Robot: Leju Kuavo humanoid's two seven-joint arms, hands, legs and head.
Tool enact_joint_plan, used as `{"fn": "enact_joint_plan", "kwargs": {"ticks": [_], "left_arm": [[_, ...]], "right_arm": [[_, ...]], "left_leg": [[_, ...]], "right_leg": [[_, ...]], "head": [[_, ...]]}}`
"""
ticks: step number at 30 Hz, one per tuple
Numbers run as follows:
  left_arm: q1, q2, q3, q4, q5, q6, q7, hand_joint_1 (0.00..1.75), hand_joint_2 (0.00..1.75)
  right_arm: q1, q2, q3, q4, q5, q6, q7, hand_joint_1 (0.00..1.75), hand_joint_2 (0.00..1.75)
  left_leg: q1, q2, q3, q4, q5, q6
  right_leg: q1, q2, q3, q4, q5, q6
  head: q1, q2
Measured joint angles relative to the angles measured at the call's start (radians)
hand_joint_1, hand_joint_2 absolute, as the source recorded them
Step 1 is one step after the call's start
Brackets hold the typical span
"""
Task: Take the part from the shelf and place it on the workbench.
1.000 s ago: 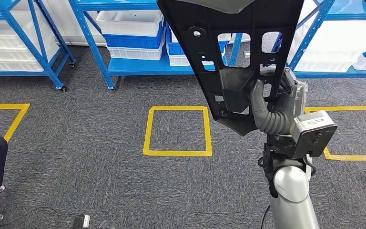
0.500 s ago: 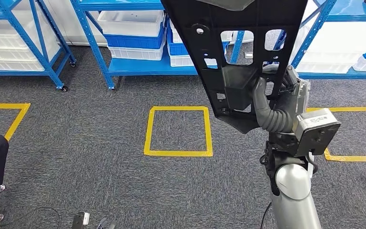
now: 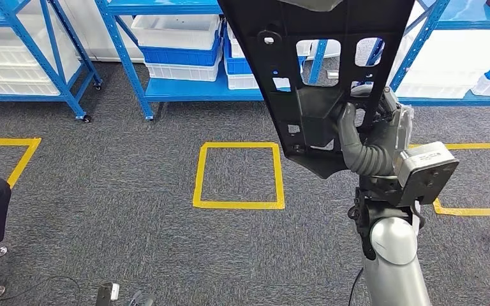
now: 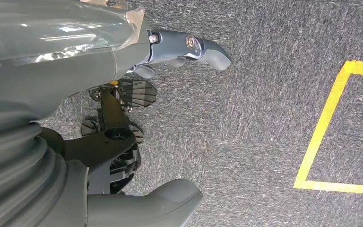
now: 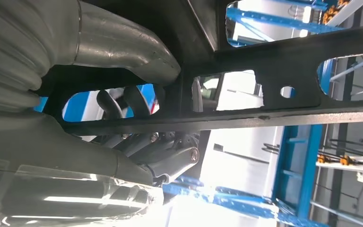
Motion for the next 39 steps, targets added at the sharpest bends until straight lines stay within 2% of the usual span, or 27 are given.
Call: {"fn": "enact_joint_plan", "kwargs": {"ticks": [2,4,6,7,9,10,11,12,14,15,16,17,20,21,22,24,25,26,27,29,31,32,33,34,35,37,39], "left_arm": [[0.000,0.000,0.011,0.000,-0.011,-0.001,0.001,0.00,1.75],[0.001,0.000,0.025,-0.002,-0.019,-0.004,0.002,0.00,1.75],[0.001,-0.002,0.040,-0.006,-0.029,-0.010,0.002,0.00,1.75],[0.002,-0.003,0.048,-0.008,-0.034,-0.013,0.002,0.00,1.75],[0.003,-0.004,0.063,-0.010,-0.045,-0.020,0.003,0.00,1.75],[0.004,-0.005,0.070,-0.011,-0.049,-0.025,0.004,0.00,1.75],[0.006,-0.006,0.078,-0.013,-0.053,-0.033,0.005,0.00,1.75],[0.007,-0.007,0.085,-0.016,-0.056,-0.045,0.006,0.00,1.75],[0.009,-0.008,0.103,-0.025,-0.068,-0.076,0.006,0.00,1.75],[0.009,-0.007,0.113,-0.029,-0.078,-0.087,0.004,0.00,1.75],[0.010,-0.006,0.122,-0.033,-0.089,-0.093,0.002,0.00,1.75],[0.011,-0.005,0.131,-0.036,-0.097,-0.095,0.000,0.00,1.75],[0.015,-0.007,0.165,-0.046,-0.108,-0.105,-0.004,0.00,1.75],[0.016,-0.008,0.176,-0.049,-0.116,-0.107,-0.004,0.00,1.75],[0.018,-0.008,0.186,-0.051,-0.126,-0.108,-0.003,0.00,1.75],[0.026,-0.008,0.206,-0.053,-0.135,-0.117,-0.001,0.00,1.75],[0.031,-0.009,0.217,-0.054,-0.138,-0.124,0.000,0.00,1.75],[0.035,-0.009,0.229,-0.054,-0.144,-0.129,0.000,0.00,1.75],[0.038,-0.009,0.239,-0.055,-0.155,-0.130,0.000,0.00,1.75],[0.041,-0.009,0.255,-0.056,-0.172,-0.134,0.003,0.00,1.75],[0.043,-0.010,0.276,-0.057,-0.181,-0.144,0.004,0.00,1.75],[0.044,-0.011,0.285,-0.058,-0.191,-0.144,0.004,0.00,1.75],[0.045,-0.012,0.293,-0.058,-0.201,-0.142,0.005,0.00,1.75],[0.047,-0.013,0.300,-0.058,-0.208,-0.142,0.007,0.00,1.75],[0.047,-0.015,0.309,-0.059,-0.210,-0.144,0.008,0.00,1.75],[0.048,-0.020,0.334,-0.062,-0.218,-0.150,0.010,0.00,1.75],[0.053,-0.022,0.354,-0.065,-0.238,-0.149,0.015,0.00,1.75]], "right_arm": [[-0.003,0.001,0.000,0.005,-0.036,0.016,-0.004,1.75,1.75],[-0.007,0.002,-0.001,0.010,-0.069,0.032,-0.011,1.75,1.75],[-0.013,0.002,-0.002,0.012,-0.089,0.041,-0.016,1.75,1.75],[-0.016,0.002,-0.002,0.014,-0.095,0.043,-0.017,1.75,1.75],[-0.019,0.002,-0.004,0.019,-0.103,0.044,-0.018,1.75,1.75],[-0.019,0.001,-0.006,0.021,-0.107,0.043,-0.019,1.75,1.75],[-0.017,0.000,-0.009,0.023,-0.112,0.042,-0.019,1.75,1.75],[-0.015,-0.002,-0.013,0.025,-0.116,0.039,-0.019,1.75,1.75],[-0.014,-0.004,-0.021,0.027,-0.123,0.035,-0.022,1.75,1.75],[-0.014,-0.004,-0.023,0.027,-0.126,0.034,-0.024,1.75,1.75],[-0.014,-0.004,-0.025,0.028,-0.127,0.034,-0.027,1.75,1.75],[-0.015,-0.004,-0.027,0.029,-0.129,0.033,-0.029,1.75,1.75],[-0.016,-0.002,-0.027,0.035,-0.133,0.034,-0.031,1.75,1.75],[-0.018,-0.001,-0.027,0.037,-0.134,0.034,-0.031,1.75,1.75],[-0.019,0.000,-0.027,0.039,-0.137,0.034,-0.031,1.75,1.75],[-0.021,0.004,-0.027,0.044,-0.141,0.034,-0.032,1.75,1.75],[-0.020,0.005,-0.027,0.046,-0.143,0.034,-0.032,1.75,1.75],[-0.019,0.006,-0.027,0.049,-0.144,0.034,-0.032,1.75,1.75],[-0.017,0.006,-0.027,0.051,-0.145,0.034,-0.032,1.75,1.75],[-0.016,0.007,-0.027,0.053,-0.147,0.032,-0.032,1.75,1.75],[-0.017,0.008,-0.027,0.053,-0.147,0.032,-0.033,1.75,1.75],[-0.017,0.009,-0.027,0.053,-0.147,0.031,-0.033,1.75,1.75],[-0.017,0.010,-0.027,0.052,-0.147,0.031,-0.033,1.75,1.75],[-0.016,0.011,-0.027,0.052,-0.148,0.031,-0.033,1.75,1.75],[-0.013,0.012,-0.028,0.052,-0.148,0.030,-0.033,1.75,1.75],[-0.010,0.012,-0.032,0.049,-0.149,0.027,-0.034,1.75,1.75],[-0.009,0.014,-0.035,0.047,-0.149,0.024,-0.034,1.75,1.75]], "left_leg": [[-0.001,-0.001,-0.005,0.004,0.000,0.007],[0.001,0.001,-0.003,-0.005,0.005,0.013],[0.007,0.009,0.004,-0.027,0.018,0.022],[0.010,0.015,0.006,-0.036,0.024,0.025],[0.011,0.025,0.002,-0.039,0.028,0.027],[0.011,0.031,-0.001,-0.038,0.029,0.025],[0.012,0.037,-0.005,-0.036,0.031,0.023],[0.014,0.044,-0.009,-0.033,0.032,0.020],[0.021,0.058,-0.019,-0.019,0.031,0.007],[0.022,0.065,-0.023,-0.009,0.028,-0.001],[0.022,0.072,-0.026,0.000,0.024,-0.011],[0.021,0.079,-0.026,0.006,0.021,-0.019],[0.028,0.099,-0.025,0.011,0.016,-0.037],[0.032,0.088,-0.031,0.027,0.000,-0.041],[0.035,0.066,-0.045,0.063,-0.031,-0.044],[0.035,0.014,-0.094,0.194,-0.117,-0.044],[0.034,0.000,-0.119,0.262,-0.151,-0.043],[0.033,-0.006,-0.132,0.303,-0.165,-0.041],[0.033,-0.009,-0.127,0.307,-0.161,-0.037],[0.034,-0.028,-0.062,0.199,-0.106,-0.027],[0.036,-0.080,0.006,0.074,-0.069,-0.020],[0.034,-0.097,0.021,0.044,-0.065,-0.018],[0.030,-0.102,0.024,0.036,-0.068,-0.016],[0.025,-0.090,0.024,0.033,-0.065,-0.015],[0.023,-0.075,0.025,0.029,-0.061,-0.009],[0.023,-0.046,0.027,0.018,-0.052,0.006],[0.020,-0.015,0.027,0.014,-0.049,0.014]], "right_leg": [[-0.006,0.000,-0.001,-0.001,0.003,0.004],[-0.002,0.001,-0.005,-0.004,0.005,0.010],[0.000,0.002,-0.022,0.021,-0.012,0.011],[0.001,0.002,-0.042,0.061,-0.034,0.008],[-0.006,0.002,-0.098,0.186,-0.093,0.005],[-0.010,0.002,-0.122,0.241,-0.113,0.009],[-0.015,0.001,-0.132,0.266,-0.120,0.017],[-0.021,-0.001,-0.122,0.252,-0.111,0.028],[-0.033,-0.026,-0.052,0.125,-0.065,0.055],[-0.033,-0.045,-0.024,0.066,-0.045,0.062],[-0.032,-0.058,-0.005,0.028,-0.033,0.060],[-0.028,-0.063,-0.004,0.018,-0.030,0.051],[-0.026,-0.029,-0.016,0.028,-0.021,0.019],[-0.027,-0.018,-0.017,0.028,-0.015,0.010],[-0.029,-0.008,-0.019,0.028,-0.009,0.001],[-0.027,0.013,-0.027,0.028,-0.001,-0.011],[-0.025,0.024,-0.030,0.028,0.001,-0.014],[-0.022,0.037,-0.033,0.029,0.003,-0.015],[-0.020,0.050,-0.034,0.029,0.004,-0.015],[-0.019,0.077,-0.035,0.029,0.007,-0.012],[-0.017,0.099,-0.039,0.031,0.009,-0.005],[-0.017,0.109,-0.045,0.031,0.012,0.001],[-0.019,0.120,-0.051,0.030,0.016,0.008],[-0.021,0.131,-0.057,0.027,0.020,0.016],[-0.024,0.131,-0.063,0.028,0.021,0.023],[-0.019,0.084,-0.089,0.067,0.002,0.026],[-0.014,0.026,-0.146,0.183,-0.053,0.019]], "head": [[0.000,0.000],[0.000,0.000],[0.000,0.000],[0.001,0.000],[0.002,0.000],[0.002,0.000],[0.002,0.000],[0.002,0.000],[0.002,0.000],[0.002,0.000],[0.002,0.000],[0.002,0.000],[-0.003,0.000],[-0.003,0.000],[-0.005,0.000],[-0.009,0.000],[-0.011,0.000],[-0.011,0.000],[-0.011,0.000],[-0.011,0.000],[-0.009,0.000],[-0.009,0.000],[-0.008,0.000],[-0.009,0.000],[-0.009,0.000],[-0.005,0.000],[0.000,0.000]]}}
